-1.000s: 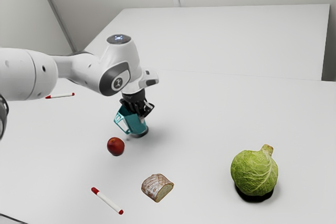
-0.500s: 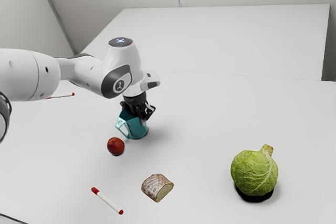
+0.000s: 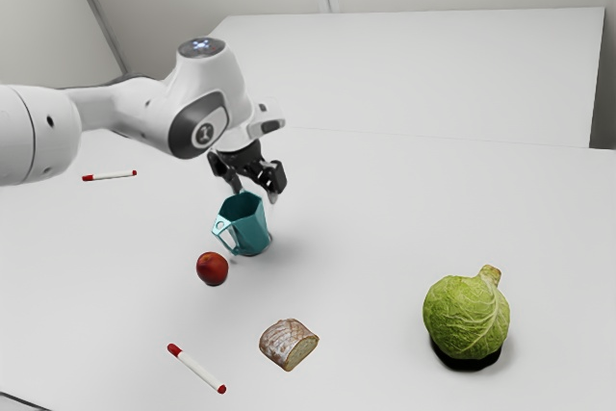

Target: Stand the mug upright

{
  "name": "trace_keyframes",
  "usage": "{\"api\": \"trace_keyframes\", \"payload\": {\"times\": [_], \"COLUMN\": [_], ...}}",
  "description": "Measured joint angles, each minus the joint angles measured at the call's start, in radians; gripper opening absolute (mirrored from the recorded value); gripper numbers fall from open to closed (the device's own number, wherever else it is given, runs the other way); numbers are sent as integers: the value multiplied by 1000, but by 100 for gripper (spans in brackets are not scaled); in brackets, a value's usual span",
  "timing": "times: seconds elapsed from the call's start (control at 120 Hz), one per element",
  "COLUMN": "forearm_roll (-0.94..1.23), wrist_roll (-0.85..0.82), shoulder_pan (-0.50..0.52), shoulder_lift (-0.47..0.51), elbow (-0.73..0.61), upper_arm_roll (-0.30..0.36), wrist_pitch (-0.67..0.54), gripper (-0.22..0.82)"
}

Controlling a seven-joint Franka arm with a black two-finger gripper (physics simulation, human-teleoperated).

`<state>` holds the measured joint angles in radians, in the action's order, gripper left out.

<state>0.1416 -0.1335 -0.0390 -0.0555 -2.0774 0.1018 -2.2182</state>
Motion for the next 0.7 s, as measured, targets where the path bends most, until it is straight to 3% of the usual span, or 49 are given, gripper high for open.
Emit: {"api": "trace_keyframes", "payload": {"times": [0.7], "forearm_roll": [-82], "wrist_roll": [0], "shoulder_pan": [-8], "shoulder_lift": [9], "elbow": [449], "upper_arm_roll": [26], "wrist_pitch": [508], "gripper": [58]}}
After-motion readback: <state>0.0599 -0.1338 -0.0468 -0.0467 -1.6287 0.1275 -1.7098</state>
